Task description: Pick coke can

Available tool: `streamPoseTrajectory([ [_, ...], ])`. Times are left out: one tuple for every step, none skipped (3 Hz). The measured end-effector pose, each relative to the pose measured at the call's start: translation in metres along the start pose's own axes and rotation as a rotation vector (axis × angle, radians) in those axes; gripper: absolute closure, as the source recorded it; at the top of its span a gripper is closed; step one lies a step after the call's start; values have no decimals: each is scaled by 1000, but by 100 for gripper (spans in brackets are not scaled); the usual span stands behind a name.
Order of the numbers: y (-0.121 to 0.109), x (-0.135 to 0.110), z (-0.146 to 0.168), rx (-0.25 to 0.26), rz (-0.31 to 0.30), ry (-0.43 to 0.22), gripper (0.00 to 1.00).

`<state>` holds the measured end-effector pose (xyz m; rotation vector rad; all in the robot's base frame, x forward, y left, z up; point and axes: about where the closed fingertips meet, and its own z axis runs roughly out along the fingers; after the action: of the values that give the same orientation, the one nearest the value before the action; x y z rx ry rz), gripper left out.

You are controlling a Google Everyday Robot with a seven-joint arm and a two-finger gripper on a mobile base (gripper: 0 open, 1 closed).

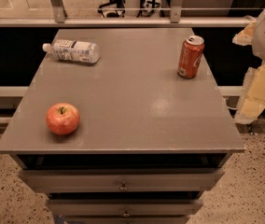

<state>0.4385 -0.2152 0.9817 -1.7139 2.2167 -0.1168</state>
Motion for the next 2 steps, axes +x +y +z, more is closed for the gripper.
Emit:
streamPoseTrajectory([
  [-1,0,0,6,-3,-5,0],
  [-1,0,0,6,-3,-5,0],
])
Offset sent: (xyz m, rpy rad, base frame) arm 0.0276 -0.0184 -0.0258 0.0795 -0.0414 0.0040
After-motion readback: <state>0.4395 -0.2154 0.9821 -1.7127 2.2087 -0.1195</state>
